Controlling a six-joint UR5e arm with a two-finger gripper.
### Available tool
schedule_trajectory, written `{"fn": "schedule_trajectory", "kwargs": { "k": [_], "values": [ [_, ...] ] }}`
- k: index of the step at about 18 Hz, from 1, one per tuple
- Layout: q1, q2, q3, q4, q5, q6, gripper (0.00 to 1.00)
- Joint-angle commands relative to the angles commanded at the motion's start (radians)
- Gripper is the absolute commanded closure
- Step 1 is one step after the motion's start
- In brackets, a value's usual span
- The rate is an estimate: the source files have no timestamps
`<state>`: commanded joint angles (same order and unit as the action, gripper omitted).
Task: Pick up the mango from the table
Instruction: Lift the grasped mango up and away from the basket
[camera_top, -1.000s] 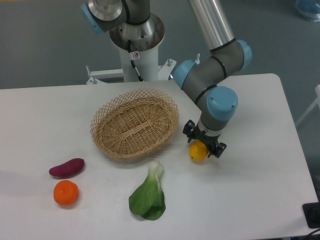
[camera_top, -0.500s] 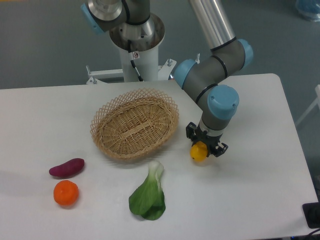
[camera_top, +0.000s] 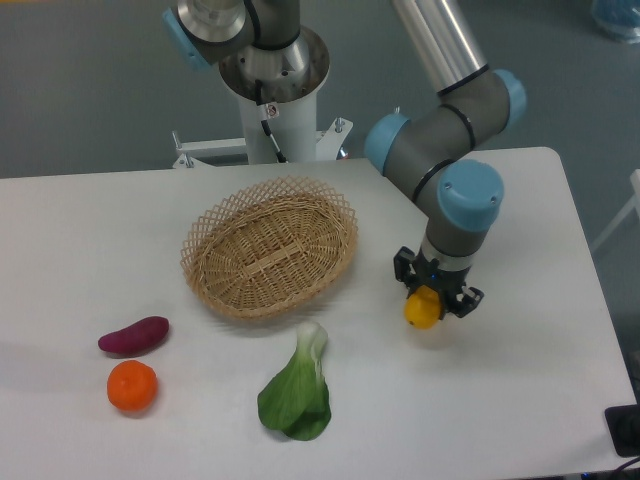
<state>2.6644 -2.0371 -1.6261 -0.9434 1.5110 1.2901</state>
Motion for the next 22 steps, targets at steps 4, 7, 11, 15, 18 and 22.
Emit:
{"fn": "schedule_trajectory", "kwargs": {
  "k": [4,7,11,15,18,22],
  "values": [
    [0.023,0.000,0.043,-0.006,0.006,0.002,0.53],
    [0.051,0.002,0.068,-0.008,0.005,0.020,0.53],
    [0.064,0.002,0.092,-0.038,0.006,0.055,0.52],
    [0.065,0.003,0.110,-0.075,0.006,0.055,0.52],
    [0.063,0.005,0.111,-0.086,0.006,0.055,0.52],
    [0.063,0.003,0.127,-0.103,0.006,0.064,0.51]
  ]
}}
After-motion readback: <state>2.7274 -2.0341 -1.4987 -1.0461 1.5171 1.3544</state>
